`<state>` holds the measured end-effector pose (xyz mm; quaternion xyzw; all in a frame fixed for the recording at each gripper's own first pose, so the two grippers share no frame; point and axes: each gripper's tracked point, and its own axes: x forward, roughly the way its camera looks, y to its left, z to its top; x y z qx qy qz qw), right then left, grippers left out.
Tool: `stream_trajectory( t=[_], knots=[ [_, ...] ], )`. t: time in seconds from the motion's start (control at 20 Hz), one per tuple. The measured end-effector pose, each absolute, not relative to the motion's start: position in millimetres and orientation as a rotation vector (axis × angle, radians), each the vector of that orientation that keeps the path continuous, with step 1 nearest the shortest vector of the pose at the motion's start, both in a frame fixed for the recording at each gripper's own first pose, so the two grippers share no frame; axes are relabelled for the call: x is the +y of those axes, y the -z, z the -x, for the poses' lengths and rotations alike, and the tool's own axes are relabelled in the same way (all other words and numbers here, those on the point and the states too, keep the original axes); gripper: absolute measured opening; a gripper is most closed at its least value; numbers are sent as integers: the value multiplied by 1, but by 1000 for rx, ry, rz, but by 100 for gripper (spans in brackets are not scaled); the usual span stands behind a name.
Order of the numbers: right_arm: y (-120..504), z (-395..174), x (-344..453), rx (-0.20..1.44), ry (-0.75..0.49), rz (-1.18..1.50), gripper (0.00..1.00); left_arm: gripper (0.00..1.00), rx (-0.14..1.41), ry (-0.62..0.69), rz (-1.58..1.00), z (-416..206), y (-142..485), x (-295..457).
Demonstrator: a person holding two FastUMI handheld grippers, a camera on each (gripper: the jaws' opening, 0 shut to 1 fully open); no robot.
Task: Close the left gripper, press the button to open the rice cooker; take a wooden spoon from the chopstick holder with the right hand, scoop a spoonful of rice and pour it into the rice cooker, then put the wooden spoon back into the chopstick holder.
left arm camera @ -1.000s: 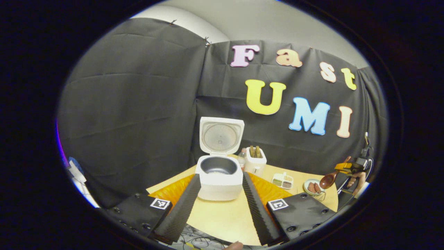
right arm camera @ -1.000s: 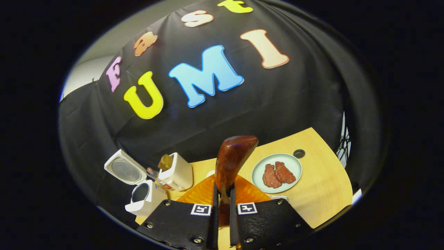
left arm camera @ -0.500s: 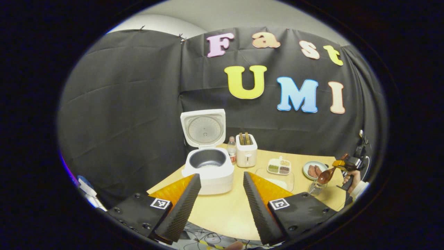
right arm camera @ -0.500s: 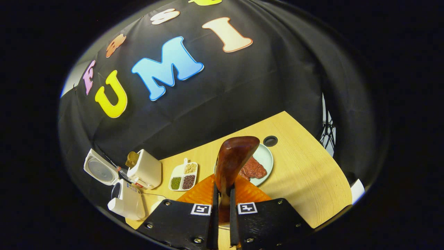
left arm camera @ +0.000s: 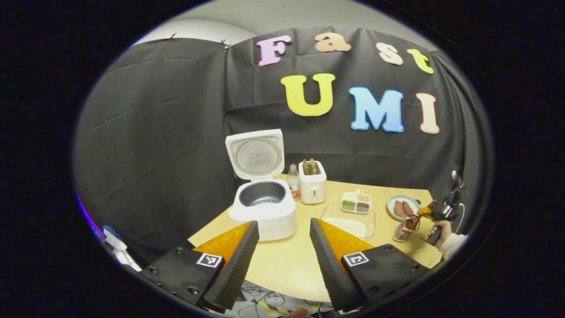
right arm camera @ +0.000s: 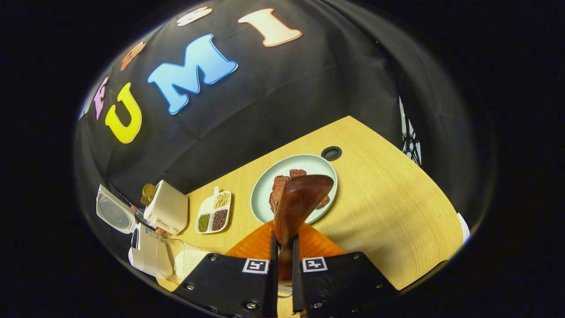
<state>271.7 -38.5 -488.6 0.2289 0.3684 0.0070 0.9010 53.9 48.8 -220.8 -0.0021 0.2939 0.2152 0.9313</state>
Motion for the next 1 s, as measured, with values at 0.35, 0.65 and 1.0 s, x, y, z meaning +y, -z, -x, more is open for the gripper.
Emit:
stream_trajectory(
  t=[0.35, 0.65, 1.0],
  knots=[
    [481, -254, -43, 784, -42, -554, 34, 84, 565, -397, 4, -75, 220, 38],
    [459, -204, -53, 800, -39, -586, 64, 84, 502, -350, 17, -88, 209, 46],
    [375, -135, -58, 623, 45, -610, 98, 84, 380, -250, 117, -126, 202, 91]
  ],
)
